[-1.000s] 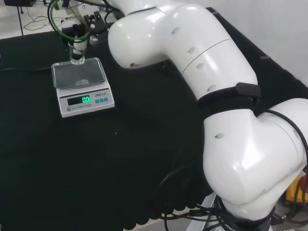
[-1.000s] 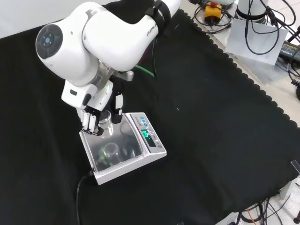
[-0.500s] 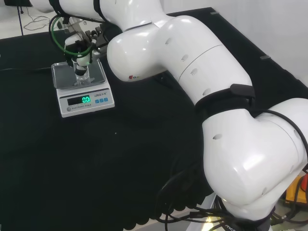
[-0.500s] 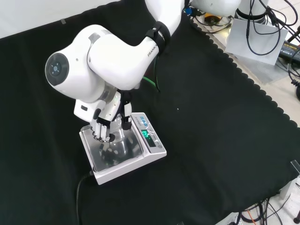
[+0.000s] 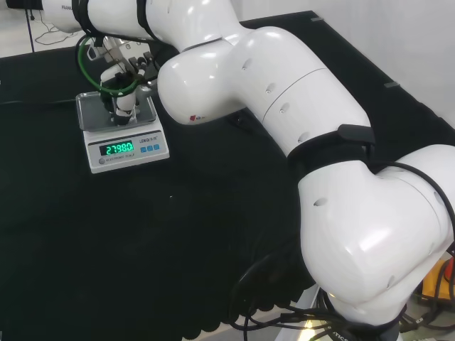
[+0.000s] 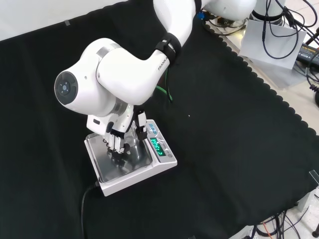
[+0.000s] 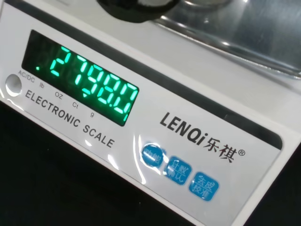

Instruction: Put the beaker on the electronic balance.

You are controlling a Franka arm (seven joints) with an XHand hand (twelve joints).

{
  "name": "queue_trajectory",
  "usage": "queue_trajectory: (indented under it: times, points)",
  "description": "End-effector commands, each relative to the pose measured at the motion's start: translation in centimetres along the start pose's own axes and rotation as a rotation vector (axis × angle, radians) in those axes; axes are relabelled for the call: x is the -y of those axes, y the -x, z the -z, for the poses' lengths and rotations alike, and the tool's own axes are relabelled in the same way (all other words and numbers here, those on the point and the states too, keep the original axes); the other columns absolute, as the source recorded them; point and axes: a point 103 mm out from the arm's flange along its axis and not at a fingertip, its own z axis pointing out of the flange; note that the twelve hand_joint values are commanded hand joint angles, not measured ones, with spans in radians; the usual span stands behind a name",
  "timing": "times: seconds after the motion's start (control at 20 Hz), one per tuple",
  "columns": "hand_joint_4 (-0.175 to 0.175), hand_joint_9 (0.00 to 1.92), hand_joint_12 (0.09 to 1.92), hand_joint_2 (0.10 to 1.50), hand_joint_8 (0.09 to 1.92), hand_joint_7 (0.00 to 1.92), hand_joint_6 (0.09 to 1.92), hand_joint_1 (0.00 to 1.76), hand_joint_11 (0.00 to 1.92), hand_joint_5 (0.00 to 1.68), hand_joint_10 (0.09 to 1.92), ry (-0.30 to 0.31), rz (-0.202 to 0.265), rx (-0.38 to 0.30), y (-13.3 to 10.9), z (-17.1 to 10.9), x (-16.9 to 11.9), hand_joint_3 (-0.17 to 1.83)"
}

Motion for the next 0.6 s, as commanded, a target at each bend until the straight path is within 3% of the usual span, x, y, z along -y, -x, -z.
queue_trajectory:
  times: [0.05,0.15,0.35,0.45,0.6]
  points:
    - [-0.014,0.23,1.44,0.94,0.84,0.16,0.74,1.01,0.21,0.22,0.87,-0.041,0.019,0.032,-0.6,1.5,0.9,-0.17]
    - [0.001,0.06,1.43,0.9,0.8,0.06,0.57,0.97,0.05,0.15,0.8,-0.048,0.02,0.037,-0.7,1.8,1.1,-0.17]
    - [0.023,0.0,1.13,0.84,0.53,0.0,0.27,0.89,0.0,0.11,0.33,-0.047,0.004,0.068,-0.8,2.7,2.0,-0.17]
    - [0.029,0.0,0.82,0.83,0.38,0.0,0.17,0.85,0.0,0.11,0.1,-0.036,-0.009,0.089,-0.8,3.4,2.7,-0.17]
    - [0.036,0.0,0.23,0.8,0.2,0.0,0.09,0.82,0.0,0.1,0.09,0.003,-0.027,0.121,-0.9,5.1,3.9,-0.15]
